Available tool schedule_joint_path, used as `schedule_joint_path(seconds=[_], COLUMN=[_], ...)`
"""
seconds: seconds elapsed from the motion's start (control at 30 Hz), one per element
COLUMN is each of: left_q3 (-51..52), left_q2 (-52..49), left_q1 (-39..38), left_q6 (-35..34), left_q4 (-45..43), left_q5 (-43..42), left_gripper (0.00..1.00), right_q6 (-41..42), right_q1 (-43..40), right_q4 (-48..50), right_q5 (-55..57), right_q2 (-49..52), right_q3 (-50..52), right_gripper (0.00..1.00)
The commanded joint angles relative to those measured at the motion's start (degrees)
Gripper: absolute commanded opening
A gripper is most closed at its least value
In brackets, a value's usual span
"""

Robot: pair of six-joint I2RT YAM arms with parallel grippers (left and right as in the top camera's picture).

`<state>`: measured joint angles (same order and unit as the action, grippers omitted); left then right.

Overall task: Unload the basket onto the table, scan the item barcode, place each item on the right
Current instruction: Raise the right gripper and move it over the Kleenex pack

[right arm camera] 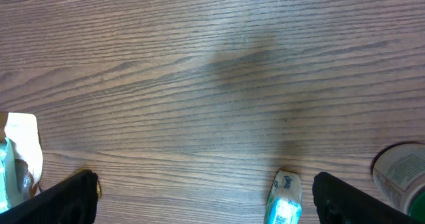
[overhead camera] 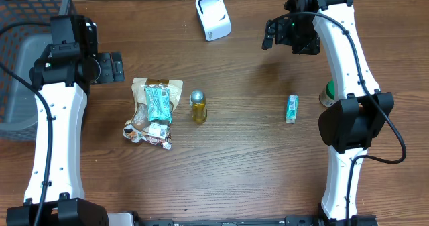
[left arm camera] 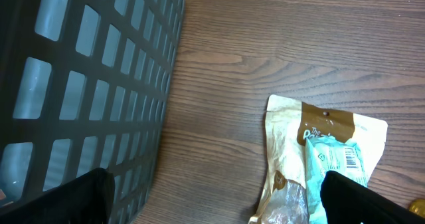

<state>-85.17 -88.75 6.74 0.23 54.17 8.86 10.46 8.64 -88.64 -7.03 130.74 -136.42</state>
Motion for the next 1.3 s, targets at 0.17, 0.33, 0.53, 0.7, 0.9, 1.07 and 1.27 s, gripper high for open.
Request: schedule_joint_path(seconds=[0.17, 0.33, 0.53, 0.7, 0.9, 1.07, 1.27], left_q3=[-1.3, -1.3, -1.3, -1.3, -1.3, -1.3, -1.3], left_q2=[0.9, 0.9, 0.9, 0.9, 0.9, 0.9, 0.9], left_q1=[-0.3, -0.3, -0.3, -0.3, -0.3, -0.3, -0.3], left_q6=[1.1, 1.1, 1.1, 1.1, 1.1, 1.1, 1.1], left_q4=[-0.2, -0.2, -0.2, -0.2, -0.2, -0.2, -0.2], left_q5=[0.3, 0.3, 0.3, 0.3, 0.3, 0.3, 0.3], left_gripper=[1.00, 0.99, 1.00, 1.00, 1.00, 1.00, 1.00], right_q6=[-0.5, -0.8, 0.2, -0.1, 0.0, 0.0, 0.0], right_q1=[-0.1, -0.1, -0.6, -0.7, -0.7, -0.8, -1.9], right_q4=[0.7, -0.5, -5.0, -8.4, -8.5, -8.5, -8.4], right_q5=[0.5, 0.6, 0.5, 1.0, 0.9, 1.0, 1.0], right_q2=[-0.8, -0.8, -1.3, -4.3, -9.6, -13.2, -20.3], right_q3=[-0.4, -0.4, -0.5, -0.5, -0.4, -0.2, 8.8], right_gripper=[1.00, 1.00, 0.83, 0.77, 0.78, 0.85, 0.93])
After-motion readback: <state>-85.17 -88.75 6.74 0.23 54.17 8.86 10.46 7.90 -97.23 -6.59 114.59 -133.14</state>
